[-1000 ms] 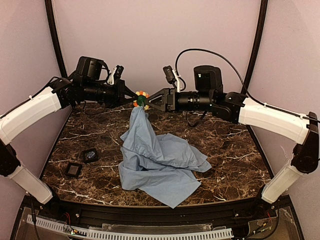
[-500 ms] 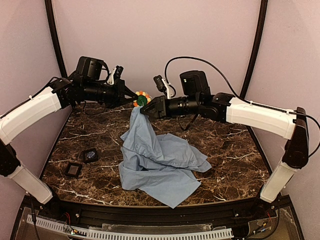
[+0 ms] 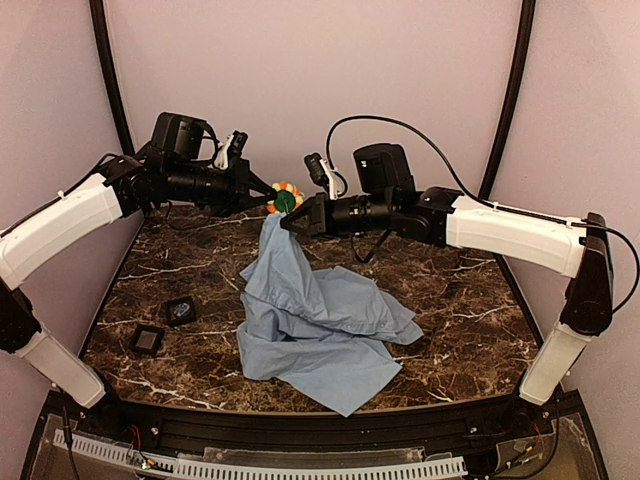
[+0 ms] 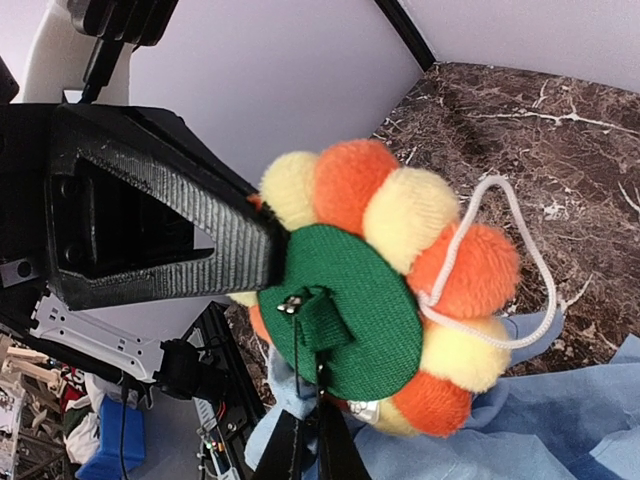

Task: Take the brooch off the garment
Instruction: Pass from the left arm to the right

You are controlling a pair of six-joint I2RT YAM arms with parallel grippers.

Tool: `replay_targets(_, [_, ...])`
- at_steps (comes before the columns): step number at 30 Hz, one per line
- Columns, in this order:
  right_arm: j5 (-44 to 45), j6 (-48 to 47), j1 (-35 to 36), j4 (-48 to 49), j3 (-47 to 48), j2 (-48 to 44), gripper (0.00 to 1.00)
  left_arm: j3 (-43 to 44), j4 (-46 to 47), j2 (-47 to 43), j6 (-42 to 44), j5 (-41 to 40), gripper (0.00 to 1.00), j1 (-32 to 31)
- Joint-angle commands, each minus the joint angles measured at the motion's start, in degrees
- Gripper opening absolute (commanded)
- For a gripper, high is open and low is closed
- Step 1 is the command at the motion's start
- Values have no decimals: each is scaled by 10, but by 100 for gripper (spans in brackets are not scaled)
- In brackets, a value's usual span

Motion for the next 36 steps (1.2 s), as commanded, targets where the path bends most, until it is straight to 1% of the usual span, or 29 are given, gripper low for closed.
replay_targets(1, [13,5,4,27,8,3,1,-6,15,-25,20,34,1,3])
replay_targets(6, [6,6,0,37,-3,-6,0,-33,39,-38,40,80,1,8])
replay_targets(9, [-23,10,-9,54,-22,-18,0,-48,48,-43,59,106,1,15])
replay_targets(13, [-108,39,-37,116,-64,-37,0,-78,85,-55,66,155,1,30])
replay_targets(17, [-174,59,-64,134,-78,-49,0,-102,128,-59,73,225,1,37])
replay_targets(19, [-238,79,-78,156,-85,-47,0,-107,137,-56,80,258,1,38])
replay_targets(23, [-340,122,-92,193,-90,-25,0,-106,158,-46,75,294,1,38])
replay_targets(27, [-389,168,-91,232,-93,-8,0,-104,185,-40,66,300,2,39])
replay_targets(29, [-397,193,-92,261,-97,-4,0,-104,190,-37,66,303,4,38])
replay_targets(31, [-401,210,-92,279,-98,1,0,-104,191,-34,67,304,9,38])
replay_targets(32, [-403,213,-92,285,-97,4,0,-106,193,-33,66,305,10,38])
replay_targets(35, [-406,232,-92,312,-101,8,0,-111,202,-31,59,307,21,38])
replay_targets(36, [-407,242,-92,326,-105,10,0,-111,207,-30,57,308,23,38])
